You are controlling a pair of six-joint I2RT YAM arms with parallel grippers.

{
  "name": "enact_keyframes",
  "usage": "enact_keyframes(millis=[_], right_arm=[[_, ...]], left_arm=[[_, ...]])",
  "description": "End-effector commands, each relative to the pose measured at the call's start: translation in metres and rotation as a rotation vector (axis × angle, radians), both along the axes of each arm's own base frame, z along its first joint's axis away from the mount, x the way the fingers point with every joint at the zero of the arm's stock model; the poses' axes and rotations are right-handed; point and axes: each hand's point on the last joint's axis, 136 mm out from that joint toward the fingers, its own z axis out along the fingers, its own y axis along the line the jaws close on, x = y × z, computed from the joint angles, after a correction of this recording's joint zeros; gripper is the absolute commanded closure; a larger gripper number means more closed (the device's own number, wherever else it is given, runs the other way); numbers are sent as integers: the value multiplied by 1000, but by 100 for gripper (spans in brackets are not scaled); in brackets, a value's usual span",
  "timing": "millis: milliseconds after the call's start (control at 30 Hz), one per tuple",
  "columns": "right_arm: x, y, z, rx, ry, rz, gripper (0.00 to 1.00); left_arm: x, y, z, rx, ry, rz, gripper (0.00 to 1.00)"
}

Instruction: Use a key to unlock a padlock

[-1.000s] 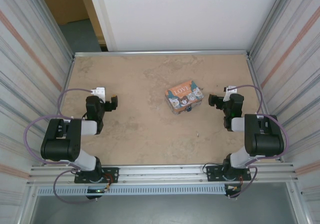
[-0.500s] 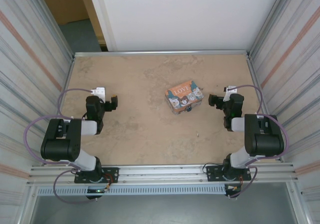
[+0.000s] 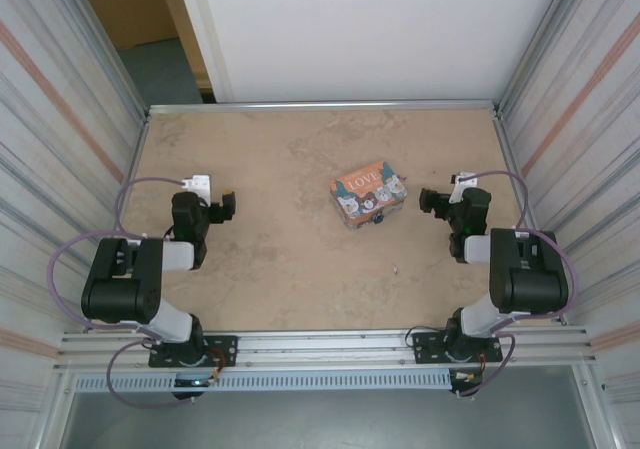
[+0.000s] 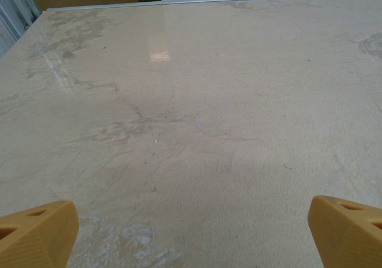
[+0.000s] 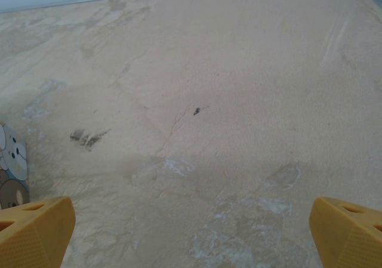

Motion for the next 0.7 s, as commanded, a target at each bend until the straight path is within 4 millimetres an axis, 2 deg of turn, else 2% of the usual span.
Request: enact_keyframes(millis=[0,167,333,433,533,667], right_arm=[[-2,-1,14,46,-11,-5,1],[-8,-1,34,113,26,5,1],[-20,2,52,240,26,-24,1],[-29,12,66,314,50,-2,0],[-37,27,77,379,110,50,4],[-48,49,79,457,238,137,1]], left_arm=[[0,-2,22,28,-30,4,1],[-11,-5,59,48,-73,12,1],[-23,-14,88,-74,-88,2,1],[-33,-19,91,-211,1,32,1],[-45,-27,88,-336,144,59,1],[-61,-57,87,-516,244,-33,1]])
